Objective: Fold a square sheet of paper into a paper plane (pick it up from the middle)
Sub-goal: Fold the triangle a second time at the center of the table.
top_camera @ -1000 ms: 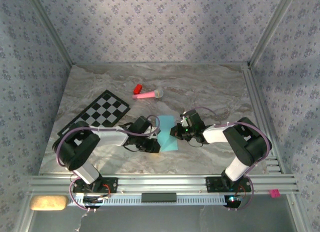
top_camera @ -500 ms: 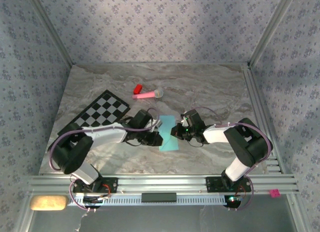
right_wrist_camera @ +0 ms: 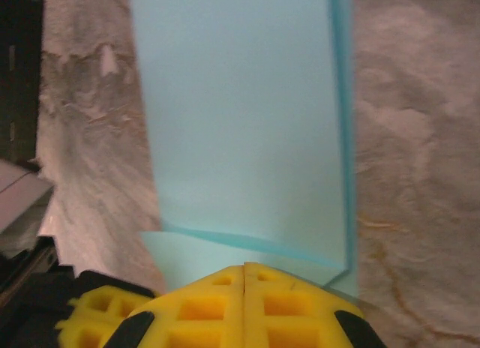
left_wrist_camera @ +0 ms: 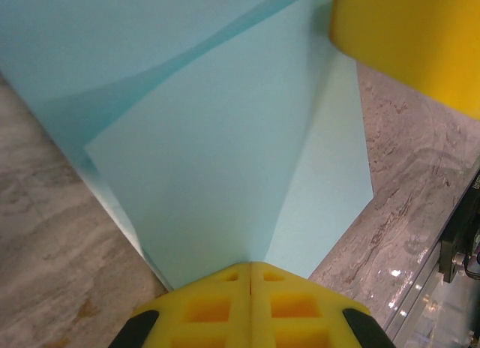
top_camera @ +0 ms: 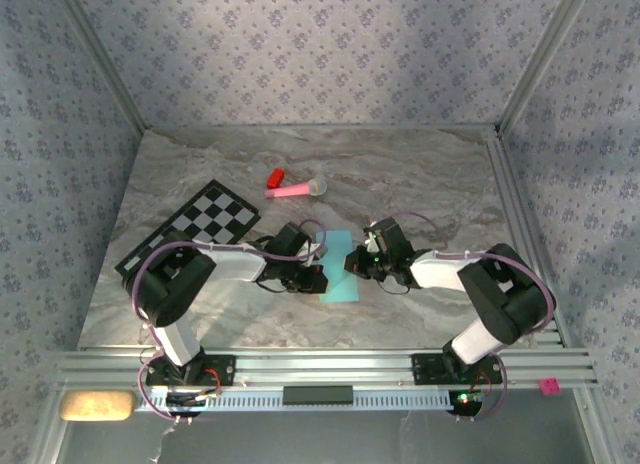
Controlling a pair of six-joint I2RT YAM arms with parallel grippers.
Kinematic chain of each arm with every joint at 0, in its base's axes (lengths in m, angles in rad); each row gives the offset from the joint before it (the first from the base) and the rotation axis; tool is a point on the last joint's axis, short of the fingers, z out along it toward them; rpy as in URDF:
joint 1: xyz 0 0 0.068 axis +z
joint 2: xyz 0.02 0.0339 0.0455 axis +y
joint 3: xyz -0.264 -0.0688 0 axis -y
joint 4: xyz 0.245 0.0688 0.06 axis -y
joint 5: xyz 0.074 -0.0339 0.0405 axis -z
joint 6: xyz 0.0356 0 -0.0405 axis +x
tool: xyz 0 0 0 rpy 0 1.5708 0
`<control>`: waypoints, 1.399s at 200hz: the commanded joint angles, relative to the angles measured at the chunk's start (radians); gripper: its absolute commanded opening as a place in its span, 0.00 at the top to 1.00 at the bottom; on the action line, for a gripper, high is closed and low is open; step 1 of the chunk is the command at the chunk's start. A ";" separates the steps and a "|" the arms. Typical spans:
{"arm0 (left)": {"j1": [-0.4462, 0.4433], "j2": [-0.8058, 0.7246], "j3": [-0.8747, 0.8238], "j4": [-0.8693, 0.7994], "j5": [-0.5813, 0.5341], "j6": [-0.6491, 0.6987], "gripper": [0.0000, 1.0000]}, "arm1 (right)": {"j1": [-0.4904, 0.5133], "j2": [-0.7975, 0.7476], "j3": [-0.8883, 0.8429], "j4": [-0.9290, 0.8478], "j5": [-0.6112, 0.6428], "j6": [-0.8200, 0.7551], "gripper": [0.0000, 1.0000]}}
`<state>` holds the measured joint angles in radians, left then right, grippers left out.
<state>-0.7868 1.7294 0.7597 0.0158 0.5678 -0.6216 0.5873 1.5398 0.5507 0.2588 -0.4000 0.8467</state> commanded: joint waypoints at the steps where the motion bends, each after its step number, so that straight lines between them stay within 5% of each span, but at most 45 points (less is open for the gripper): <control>1: 0.000 0.007 -0.042 -0.031 -0.031 0.003 0.96 | 0.039 -0.013 0.008 -0.030 -0.039 -0.037 0.96; 57: 0.000 0.011 -0.028 -0.037 -0.038 0.003 0.97 | 0.088 0.093 0.008 -0.013 -0.019 -0.007 0.97; 190: 0.000 0.009 -0.070 -0.022 -0.043 0.004 1.00 | -0.152 0.035 -0.030 0.001 0.069 0.061 0.96; 238: 0.000 -0.017 -0.032 -0.030 -0.032 -0.003 1.00 | -0.106 -0.093 0.034 -0.180 0.107 -0.016 0.94; 280: 0.000 -0.103 0.061 -0.098 -0.037 0.000 0.85 | -0.038 -0.201 0.001 -0.272 0.155 -0.004 0.89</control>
<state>-0.7872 1.6981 0.7486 0.0074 0.5484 -0.6292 0.5194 1.3930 0.5617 0.0998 -0.2981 0.8539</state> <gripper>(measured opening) 0.115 0.094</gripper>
